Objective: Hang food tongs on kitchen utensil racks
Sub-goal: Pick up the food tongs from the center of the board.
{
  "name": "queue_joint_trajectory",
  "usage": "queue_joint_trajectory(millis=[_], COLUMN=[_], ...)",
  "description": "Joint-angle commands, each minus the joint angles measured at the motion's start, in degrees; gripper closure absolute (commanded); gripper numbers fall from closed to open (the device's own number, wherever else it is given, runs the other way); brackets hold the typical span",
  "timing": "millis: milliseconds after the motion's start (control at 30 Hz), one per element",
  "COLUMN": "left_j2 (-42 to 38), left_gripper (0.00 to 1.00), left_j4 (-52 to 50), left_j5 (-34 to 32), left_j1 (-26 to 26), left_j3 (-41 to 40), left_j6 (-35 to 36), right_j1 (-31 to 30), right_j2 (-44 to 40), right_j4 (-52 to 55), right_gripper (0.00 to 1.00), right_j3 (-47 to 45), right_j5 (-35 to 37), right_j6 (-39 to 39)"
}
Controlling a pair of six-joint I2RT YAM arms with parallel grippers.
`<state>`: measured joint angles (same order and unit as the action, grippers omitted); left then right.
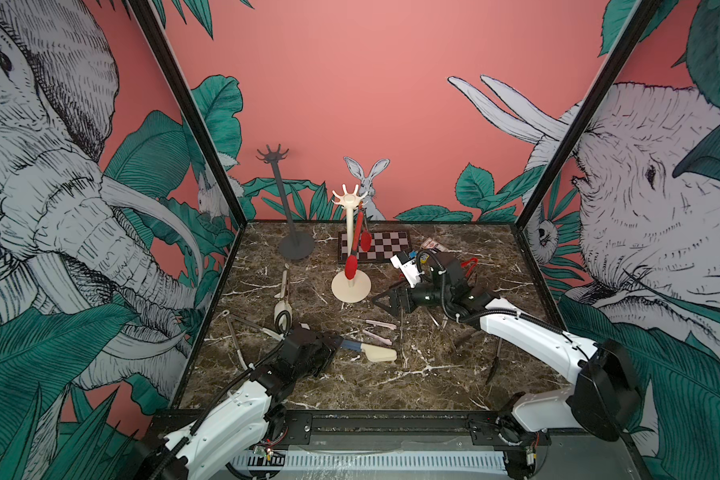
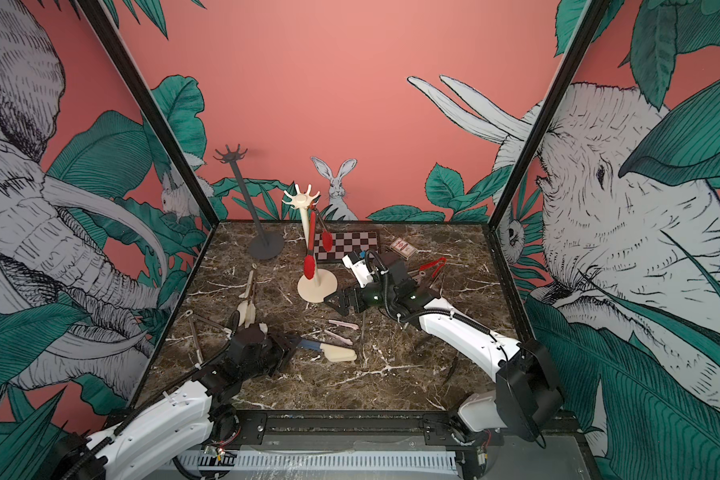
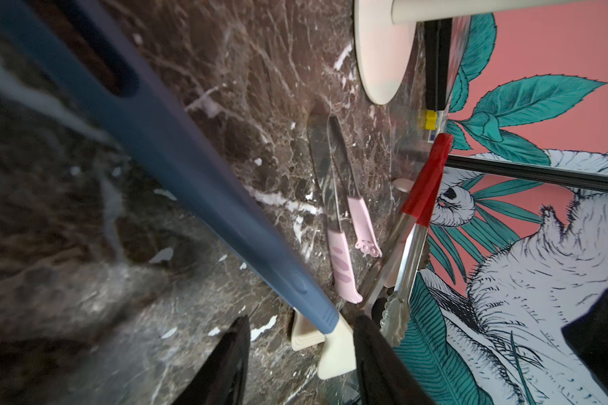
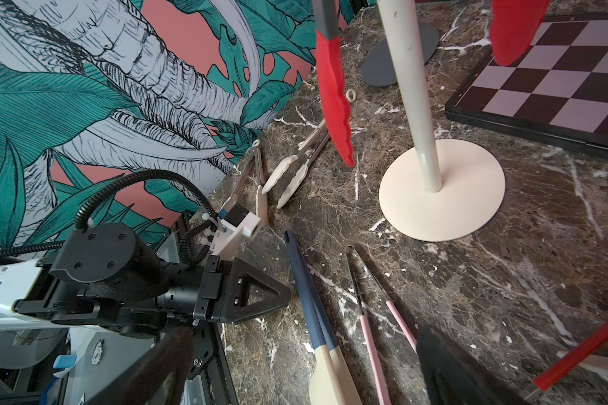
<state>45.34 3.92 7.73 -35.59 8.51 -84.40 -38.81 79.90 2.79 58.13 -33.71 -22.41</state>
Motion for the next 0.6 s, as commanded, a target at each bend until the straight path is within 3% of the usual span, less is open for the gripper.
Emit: queue_joint_trajectory(millis=[0,300,567], left_j2=[2.99,12.94,17.84], left_gripper=[0.50,0.57,0.64], left_j4=[5.22,13.70,13.66], left_j5=[-0.54,-2.43,-2.75], left_j1=[-0.33,-0.48,-0.45], left_j3=[0.93,3.41,6.37], left_j6=[-0.55,-0.50,1.18], right_j1=[-0.21,-0.21,-0.22], right_j2=[-0.44,-0.48,-0.71], right_j4=[0.03,0.31,1.58], right_gripper=[0.01,0.01,0.01], right_j3=[-0.21,-0.25,-0.30], right_j5=[-1.26,-1.48,-1.44], right_j6=[1.08,1.78,3.28])
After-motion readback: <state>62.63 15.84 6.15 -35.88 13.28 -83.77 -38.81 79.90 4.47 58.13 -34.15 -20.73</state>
